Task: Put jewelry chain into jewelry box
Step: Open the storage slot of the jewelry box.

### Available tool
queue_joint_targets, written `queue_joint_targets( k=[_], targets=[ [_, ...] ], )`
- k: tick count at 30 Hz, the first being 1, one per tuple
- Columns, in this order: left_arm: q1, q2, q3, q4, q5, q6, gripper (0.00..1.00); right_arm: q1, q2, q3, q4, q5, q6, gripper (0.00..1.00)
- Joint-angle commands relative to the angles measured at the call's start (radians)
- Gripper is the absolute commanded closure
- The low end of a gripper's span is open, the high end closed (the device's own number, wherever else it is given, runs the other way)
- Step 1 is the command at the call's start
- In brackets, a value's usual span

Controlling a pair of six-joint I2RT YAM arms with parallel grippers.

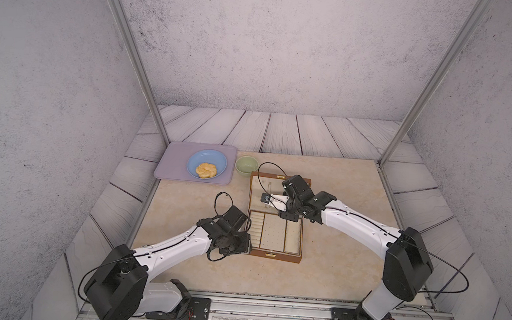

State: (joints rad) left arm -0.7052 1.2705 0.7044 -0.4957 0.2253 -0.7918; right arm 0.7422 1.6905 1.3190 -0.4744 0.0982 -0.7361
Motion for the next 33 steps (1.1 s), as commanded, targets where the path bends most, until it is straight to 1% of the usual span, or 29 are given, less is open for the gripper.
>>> queue_joint_targets(
  k=[1, 12, 22, 30, 33],
  targets=[
    [-0.002, 0.036, -0.020, -0.012, -0.062, 0.005, 0.44, -0.017, 0.040, 0.031, -0.023, -0.009, -0.044, 0.50],
    [-0.001, 0.046, -0.019, -0.020, -0.071, 0.015, 0.44, -0.049, 0.106, 0.034, 0.006, -0.012, -0.078, 0.52],
    [-0.001, 0.043, -0.017, -0.023, -0.075, 0.019, 0.44, -0.050, 0.178, 0.092, -0.023, -0.047, -0.070, 0.53],
    [-0.001, 0.041, -0.014, -0.026, -0.078, 0.020, 0.44, -0.048, 0.171, 0.113, -0.007, -0.090, -0.070, 0.52],
    [-0.001, 0.044, -0.015, -0.025, -0.079, 0.019, 0.44, -0.049, 0.171, 0.104, 0.023, -0.082, -0.073, 0.50]
  ],
)
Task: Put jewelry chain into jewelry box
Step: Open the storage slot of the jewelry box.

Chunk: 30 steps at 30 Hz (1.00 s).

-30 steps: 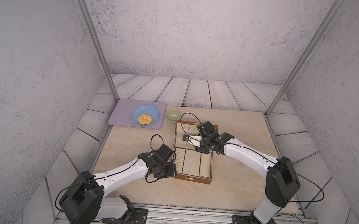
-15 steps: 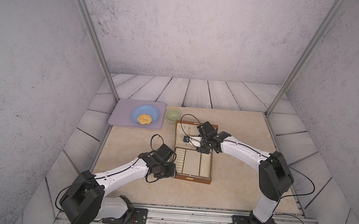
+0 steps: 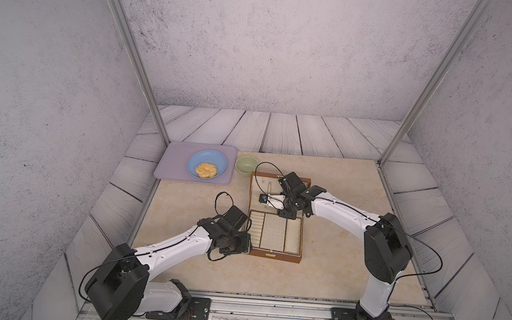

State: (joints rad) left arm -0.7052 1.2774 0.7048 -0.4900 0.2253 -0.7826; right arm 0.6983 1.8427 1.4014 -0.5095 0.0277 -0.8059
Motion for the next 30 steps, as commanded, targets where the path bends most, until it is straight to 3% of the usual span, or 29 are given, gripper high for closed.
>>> queue_joint_targets(
  k=[1, 8, 24, 30],
  targets=[
    [-0.001, 0.036, -0.016, -0.031, -0.079, 0.010, 0.44, -0.006, 0.019, 0.017, 0.067, -0.007, -0.007, 0.50],
    [-0.001, 0.036, -0.015, -0.035, -0.084, 0.010, 0.44, -0.039, 0.003, -0.024, 0.104, 0.024, -0.003, 0.46],
    [-0.001, 0.040, -0.016, -0.033, -0.083, 0.010, 0.44, -0.105, -0.195, -0.190, 0.212, -0.007, 0.027, 0.37],
    [0.000, 0.042, -0.018, -0.029, -0.079, 0.009, 0.44, -0.110, -0.161, -0.185, 0.227, 0.008, 0.011, 0.34]
  ],
)
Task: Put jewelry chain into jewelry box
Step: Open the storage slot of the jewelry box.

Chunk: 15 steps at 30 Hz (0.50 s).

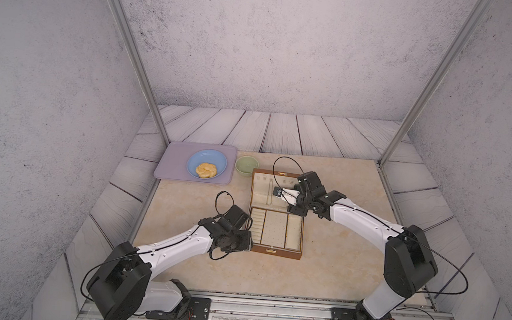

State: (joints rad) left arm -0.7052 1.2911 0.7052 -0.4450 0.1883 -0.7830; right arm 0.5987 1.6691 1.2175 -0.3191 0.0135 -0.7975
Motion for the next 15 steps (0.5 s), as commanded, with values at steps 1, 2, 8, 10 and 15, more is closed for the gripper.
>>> queue_joint_targets(
  k=[1, 2, 8, 10, 15],
  targets=[
    [-0.001, 0.028, -0.017, -0.074, -0.041, 0.010, 0.45, -0.011, 0.021, -0.001, 0.041, 0.022, 0.006, 0.34],
    [-0.001, 0.027, -0.019, -0.076, -0.041, 0.010, 0.44, -0.013, 0.030, -0.001, 0.045, 0.021, 0.007, 0.33],
    [-0.001, 0.021, -0.021, -0.078, -0.043, 0.011, 0.44, -0.012, 0.071, 0.011, 0.028, -0.010, 0.032, 0.33],
    [-0.001, 0.021, -0.020, -0.079, -0.046, 0.012, 0.45, -0.014, 0.080, 0.009, 0.026, -0.013, 0.043, 0.33],
    [0.000, 0.019, -0.021, -0.076, -0.045, 0.009, 0.45, -0.011, 0.091, 0.001, 0.027, -0.038, 0.059, 0.33]
  ],
)
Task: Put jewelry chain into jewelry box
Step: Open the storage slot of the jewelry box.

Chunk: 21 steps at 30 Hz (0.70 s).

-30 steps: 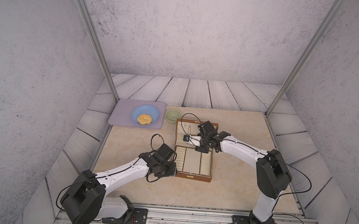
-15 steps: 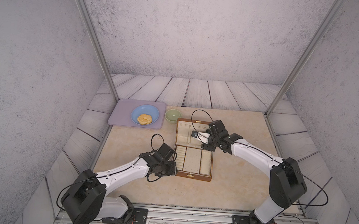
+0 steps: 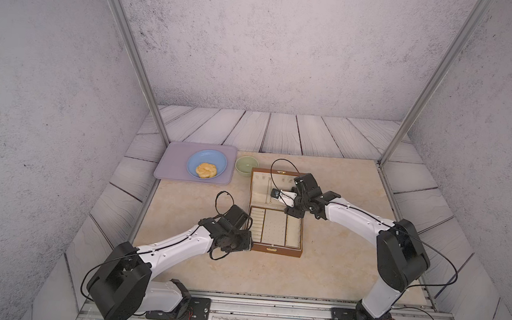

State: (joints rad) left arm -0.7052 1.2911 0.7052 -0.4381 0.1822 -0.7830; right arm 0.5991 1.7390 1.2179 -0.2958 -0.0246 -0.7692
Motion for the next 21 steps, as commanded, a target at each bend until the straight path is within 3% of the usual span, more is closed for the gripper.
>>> queue_joint_targets(
  k=[1, 21],
  targets=[
    [0.000, 0.019, -0.021, -0.082, -0.039, 0.009, 0.44, -0.012, 0.025, 0.001, 0.004, -0.005, 0.036, 0.33],
    [0.000, 0.022, -0.026, -0.079, -0.036, 0.008, 0.45, 0.009, 0.091, 0.081, 0.009, -0.096, 0.057, 0.32]
  ],
)
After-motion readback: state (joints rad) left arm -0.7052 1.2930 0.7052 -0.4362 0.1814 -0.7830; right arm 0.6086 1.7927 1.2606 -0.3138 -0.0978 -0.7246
